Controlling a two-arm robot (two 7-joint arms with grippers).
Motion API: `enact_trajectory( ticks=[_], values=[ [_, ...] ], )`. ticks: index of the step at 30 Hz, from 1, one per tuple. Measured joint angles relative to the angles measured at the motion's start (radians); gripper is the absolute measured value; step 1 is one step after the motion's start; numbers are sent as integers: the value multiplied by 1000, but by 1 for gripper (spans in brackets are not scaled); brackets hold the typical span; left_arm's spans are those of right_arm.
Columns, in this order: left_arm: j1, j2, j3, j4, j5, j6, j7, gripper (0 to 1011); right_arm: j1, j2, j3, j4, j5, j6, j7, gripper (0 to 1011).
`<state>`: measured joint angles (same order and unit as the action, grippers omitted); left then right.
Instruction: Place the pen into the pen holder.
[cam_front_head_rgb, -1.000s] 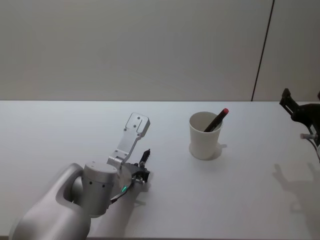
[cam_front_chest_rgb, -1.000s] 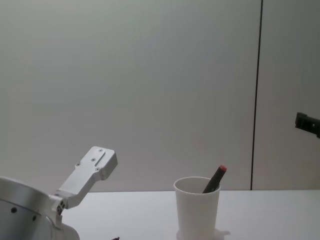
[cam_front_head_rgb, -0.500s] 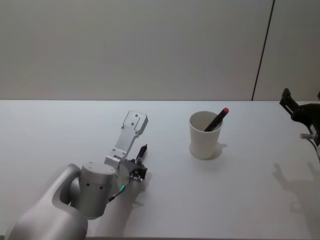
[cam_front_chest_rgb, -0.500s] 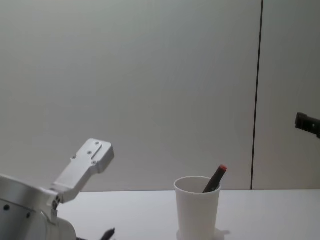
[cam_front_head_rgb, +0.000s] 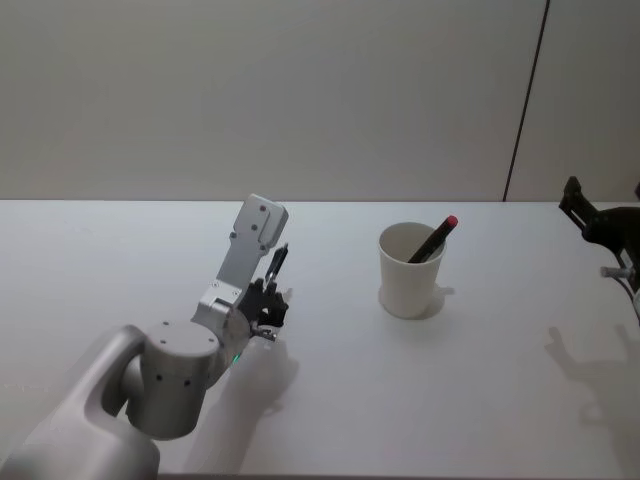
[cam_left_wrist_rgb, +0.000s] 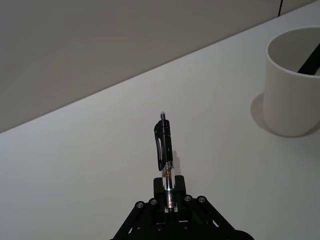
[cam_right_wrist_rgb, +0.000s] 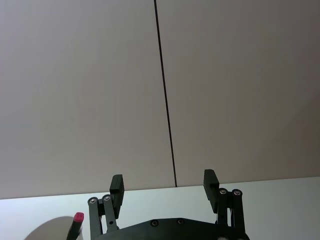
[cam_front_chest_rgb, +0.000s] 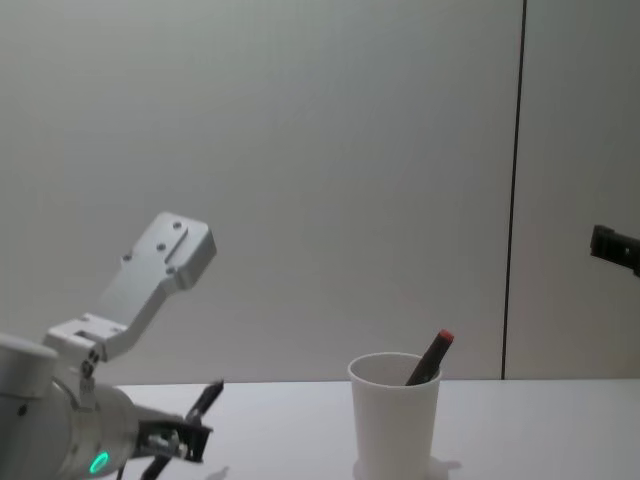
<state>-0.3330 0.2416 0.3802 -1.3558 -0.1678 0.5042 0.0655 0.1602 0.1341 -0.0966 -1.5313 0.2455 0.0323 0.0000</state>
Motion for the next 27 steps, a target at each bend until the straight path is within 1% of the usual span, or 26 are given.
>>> enact_trajectory(
  ticks=[1,2,11,13,16,19,23,24,26,27],
  values=[
    [0,0,0,0,0,0,0,130,0,0,0,0,0,0,0,1002],
    [5,4,-1,-12,7,-19,0,130,0,0,0,0,0,0,0,1002],
    [28,21,-6,-63,38,-122,-2,130,0,0,0,0,0,0,0,1001],
    [35,26,-8,-76,49,-167,-7,130,0,0,0,0,0,0,0,1002],
    [39,29,-9,-84,56,-199,-11,130,0,0,0,0,0,0,0,1002],
    [44,33,-10,-94,69,-260,-21,130,0,0,0,0,0,0,0,1002],
    [47,36,-11,-100,78,-308,-30,130,0,0,0,0,0,0,0,1002],
    [47,36,-12,-102,83,-337,-37,130,0,0,0,0,0,0,0,1002],
    [47,37,-12,-102,87,-366,-44,130,0,0,0,0,0,0,0,1002],
    [47,37,-12,-102,91,-392,-51,130,0,0,0,0,0,0,0,1002]
  ],
)
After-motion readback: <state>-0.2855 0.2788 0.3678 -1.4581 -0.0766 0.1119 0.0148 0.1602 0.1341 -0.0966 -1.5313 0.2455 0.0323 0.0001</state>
